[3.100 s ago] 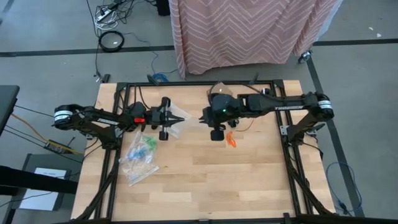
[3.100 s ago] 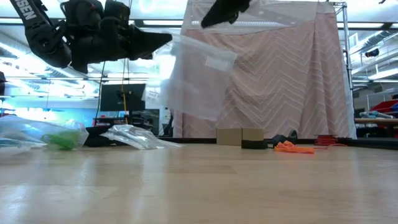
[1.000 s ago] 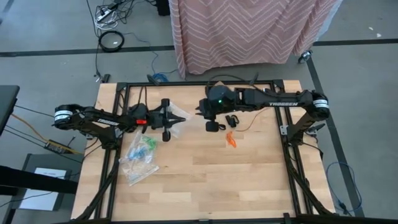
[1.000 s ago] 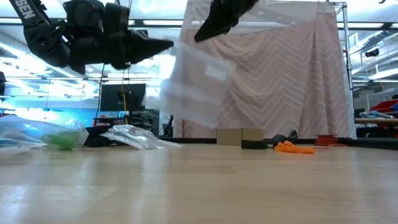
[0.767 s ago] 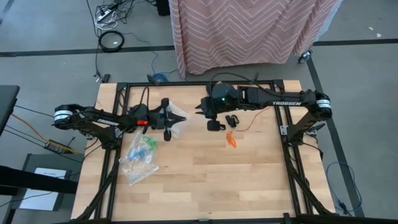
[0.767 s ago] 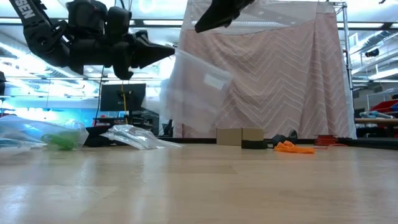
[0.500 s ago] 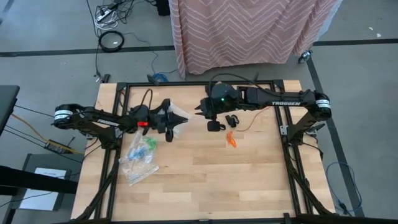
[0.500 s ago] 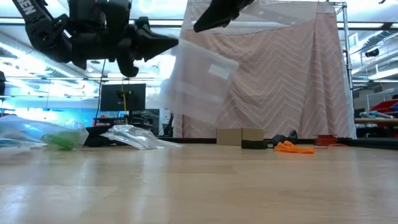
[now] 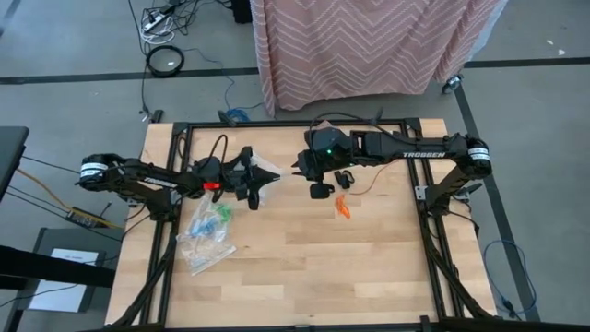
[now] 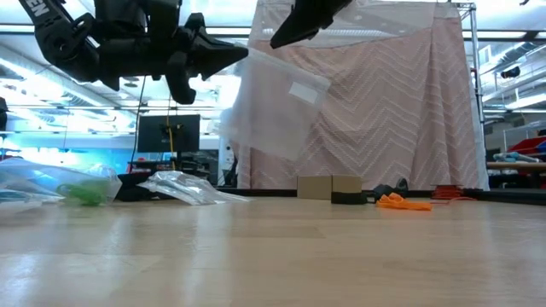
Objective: Sort rubber bands
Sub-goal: Open the transparent zip bag
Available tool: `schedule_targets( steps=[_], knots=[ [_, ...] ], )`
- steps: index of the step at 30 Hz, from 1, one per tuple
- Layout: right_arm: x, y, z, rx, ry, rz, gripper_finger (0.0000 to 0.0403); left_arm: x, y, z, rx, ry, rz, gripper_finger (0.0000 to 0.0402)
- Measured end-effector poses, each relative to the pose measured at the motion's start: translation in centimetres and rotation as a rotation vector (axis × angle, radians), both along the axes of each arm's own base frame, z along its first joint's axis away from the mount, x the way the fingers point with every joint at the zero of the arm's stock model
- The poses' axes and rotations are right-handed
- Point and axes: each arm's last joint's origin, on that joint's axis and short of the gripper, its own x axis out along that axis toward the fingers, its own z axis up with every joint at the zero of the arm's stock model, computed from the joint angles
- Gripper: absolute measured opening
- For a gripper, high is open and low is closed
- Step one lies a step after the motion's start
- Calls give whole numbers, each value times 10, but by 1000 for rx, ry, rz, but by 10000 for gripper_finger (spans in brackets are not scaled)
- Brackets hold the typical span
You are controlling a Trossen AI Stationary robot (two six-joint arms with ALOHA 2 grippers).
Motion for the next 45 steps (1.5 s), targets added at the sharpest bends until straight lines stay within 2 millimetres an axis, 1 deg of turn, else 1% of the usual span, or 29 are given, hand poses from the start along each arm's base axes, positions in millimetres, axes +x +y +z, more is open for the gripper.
schedule_targets(
  steps=[11,16,22,30,36,40,43,45],
  knots=[
    [0,-1,-1,3,5,-5,77,0,0,0,0,-3,4,4],
    [6,-2,-12,2,41,-5,77,0,0,1,0,-9,4,4],
    [11,-7,-17,-4,35,-15,77,0,0,1,-10,-13,3,5],
    [11,-14,-24,19,62,-19,77,0,0,2,-24,-18,1,5],
    [18,-13,-33,66,80,17,77,0,0,2,-24,-23,1,5],
    [20,-14,-36,72,83,20,77,0,0,3,-23,-32,0,5],
    [24,-15,-43,77,97,14,66,-1,0,4,-26,-42,0,5],
    [30,-17,-47,72,83,12,42,-1,0,4,-37,-47,-2,5]
  ],
)
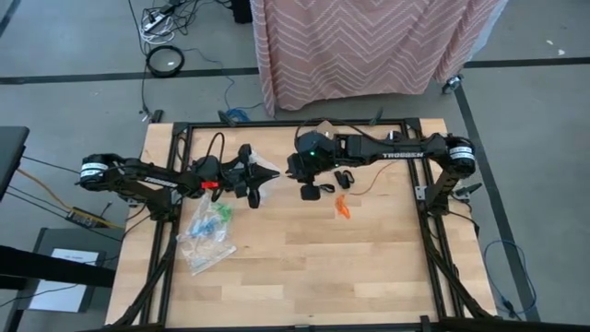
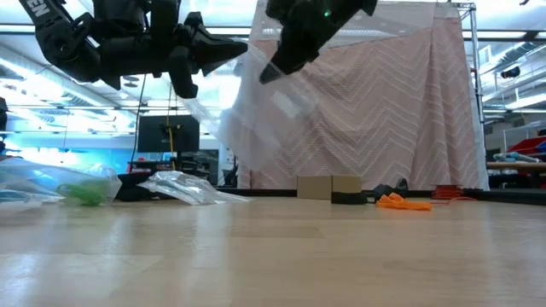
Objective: Sort rubber bands
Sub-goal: Open the transparent zip bag
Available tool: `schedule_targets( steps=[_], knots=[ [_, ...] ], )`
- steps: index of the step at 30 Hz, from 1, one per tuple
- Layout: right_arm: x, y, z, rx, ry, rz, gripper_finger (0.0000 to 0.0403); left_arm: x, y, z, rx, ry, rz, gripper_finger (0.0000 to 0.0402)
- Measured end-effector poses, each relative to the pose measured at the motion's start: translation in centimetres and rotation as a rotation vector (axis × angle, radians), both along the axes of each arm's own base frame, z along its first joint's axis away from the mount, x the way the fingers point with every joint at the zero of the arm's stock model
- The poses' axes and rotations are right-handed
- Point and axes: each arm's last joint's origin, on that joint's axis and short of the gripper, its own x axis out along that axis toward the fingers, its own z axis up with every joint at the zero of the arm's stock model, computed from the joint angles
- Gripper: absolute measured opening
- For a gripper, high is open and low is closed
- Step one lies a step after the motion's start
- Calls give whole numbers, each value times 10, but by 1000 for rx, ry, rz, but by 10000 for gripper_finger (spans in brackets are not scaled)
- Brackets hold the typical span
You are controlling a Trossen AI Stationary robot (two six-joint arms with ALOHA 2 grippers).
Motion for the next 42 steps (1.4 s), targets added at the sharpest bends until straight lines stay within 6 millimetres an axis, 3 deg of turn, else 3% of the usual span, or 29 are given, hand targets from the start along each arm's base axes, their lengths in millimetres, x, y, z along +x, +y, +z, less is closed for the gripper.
schedule_targets(
  steps=[2,6,13,27,32,38,42],
  knots=[
    [6,-1,-10,-19,19,-22,12,0,0,0,-8,0,-3,5],
    [13,-2,-22,-89,49,-91,1,0,-1,-1,-7,9,-43,5],
    [11,-4,-17,-175,37,-233,0,1,0,-6,-18,65,-22,18],
    [7,-1,-12,-154,16,-335,0,-1,10,-15,-67,140,322,110],
    [4,-7,-14,-169,56,-382,0,-2,11,-19,-199,149,416,150],
    [-2,-17,-18,-155,102,-431,0,-1,0,-21,-400,113,427,172],
    [-3,-19,-19,-155,123,-440,0,-1,-16,-11,-377,61,339,163]
  ],
)
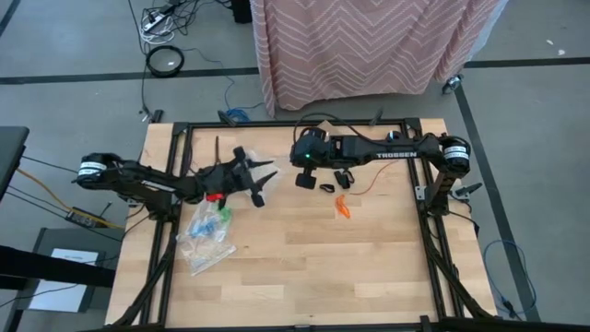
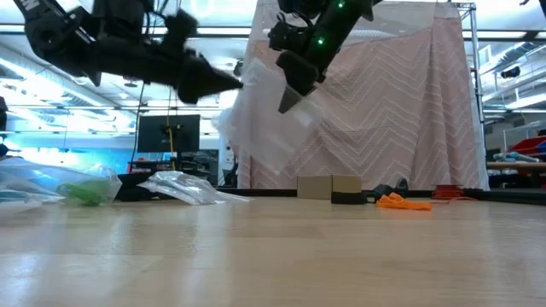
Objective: Sort rubber bands
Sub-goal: Open the transparent zip bag
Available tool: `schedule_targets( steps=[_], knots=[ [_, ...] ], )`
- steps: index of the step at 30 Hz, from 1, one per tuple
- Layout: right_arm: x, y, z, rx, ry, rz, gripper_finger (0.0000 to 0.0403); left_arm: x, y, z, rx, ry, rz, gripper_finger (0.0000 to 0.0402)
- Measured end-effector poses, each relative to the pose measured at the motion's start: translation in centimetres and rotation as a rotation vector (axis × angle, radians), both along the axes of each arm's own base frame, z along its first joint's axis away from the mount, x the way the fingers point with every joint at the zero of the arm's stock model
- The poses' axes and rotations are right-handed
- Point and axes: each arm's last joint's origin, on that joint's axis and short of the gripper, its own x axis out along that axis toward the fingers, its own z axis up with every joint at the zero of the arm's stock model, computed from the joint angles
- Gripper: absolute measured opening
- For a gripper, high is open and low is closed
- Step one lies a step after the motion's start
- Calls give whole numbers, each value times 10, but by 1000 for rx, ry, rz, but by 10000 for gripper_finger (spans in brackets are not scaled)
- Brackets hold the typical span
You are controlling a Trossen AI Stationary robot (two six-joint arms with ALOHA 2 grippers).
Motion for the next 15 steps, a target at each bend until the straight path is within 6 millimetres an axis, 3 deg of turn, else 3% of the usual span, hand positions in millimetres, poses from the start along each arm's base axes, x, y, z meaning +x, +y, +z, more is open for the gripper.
schedule_targets(
  steps=[4,9,15],
  knots=[
    [0,0,0,-1,6,7,0,-4,-15,16,157,-45,-61,118],
    [1,0,0,3,-9,6,0,-5,-24,33,278,-75,-104,15],
    [5,3,3,0,-59,18,0,8,-20,31,323,24,-135,4]
  ],
)
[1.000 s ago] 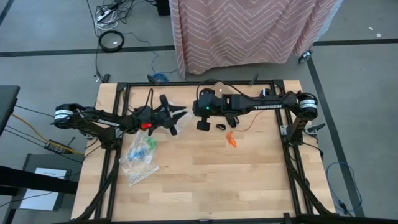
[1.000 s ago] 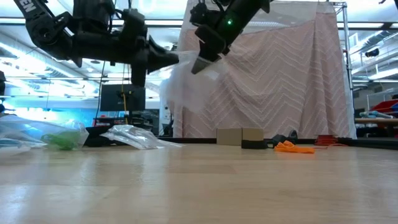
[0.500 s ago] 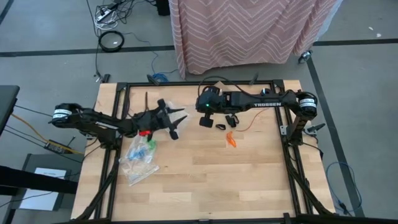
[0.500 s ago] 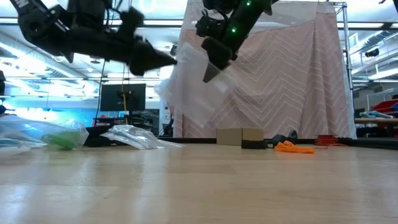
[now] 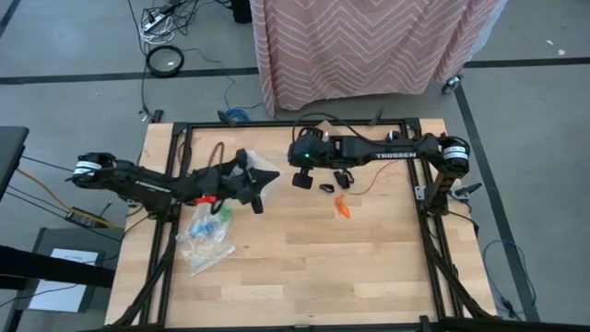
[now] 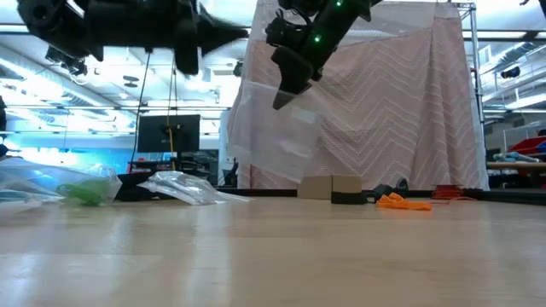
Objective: Sort rubber bands
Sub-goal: Open the transparent zip bag
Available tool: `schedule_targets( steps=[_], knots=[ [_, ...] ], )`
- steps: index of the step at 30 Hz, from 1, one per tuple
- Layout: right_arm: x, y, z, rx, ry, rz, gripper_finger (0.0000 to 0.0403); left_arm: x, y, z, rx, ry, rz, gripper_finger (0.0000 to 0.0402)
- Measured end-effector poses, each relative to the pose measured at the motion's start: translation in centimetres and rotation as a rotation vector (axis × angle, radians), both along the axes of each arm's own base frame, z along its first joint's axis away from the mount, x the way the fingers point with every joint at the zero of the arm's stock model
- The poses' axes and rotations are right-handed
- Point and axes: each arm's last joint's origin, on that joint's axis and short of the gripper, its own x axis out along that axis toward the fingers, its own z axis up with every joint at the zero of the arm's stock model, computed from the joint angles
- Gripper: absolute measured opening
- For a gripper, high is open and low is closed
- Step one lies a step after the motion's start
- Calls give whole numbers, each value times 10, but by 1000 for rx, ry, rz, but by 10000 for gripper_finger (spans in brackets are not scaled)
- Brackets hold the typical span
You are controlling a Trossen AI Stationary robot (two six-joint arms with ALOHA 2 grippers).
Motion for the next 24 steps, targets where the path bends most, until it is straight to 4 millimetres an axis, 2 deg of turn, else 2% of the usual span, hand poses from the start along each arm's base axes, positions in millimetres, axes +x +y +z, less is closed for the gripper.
schedule_targets(
  steps=[6,15,21,24],
  knots=[
    [2,5,1,4,-14,18,0,12,5,-1,59,64,116,2],
    [3,9,1,-4,-13,34,0,28,10,1,45,227,75,1],
    [3,9,1,-4,-7,61,0,29,13,8,127,239,185,1],
    [3,9,1,-12,-1,72,0,30,13,10,153,256,174,1]
  ],
)
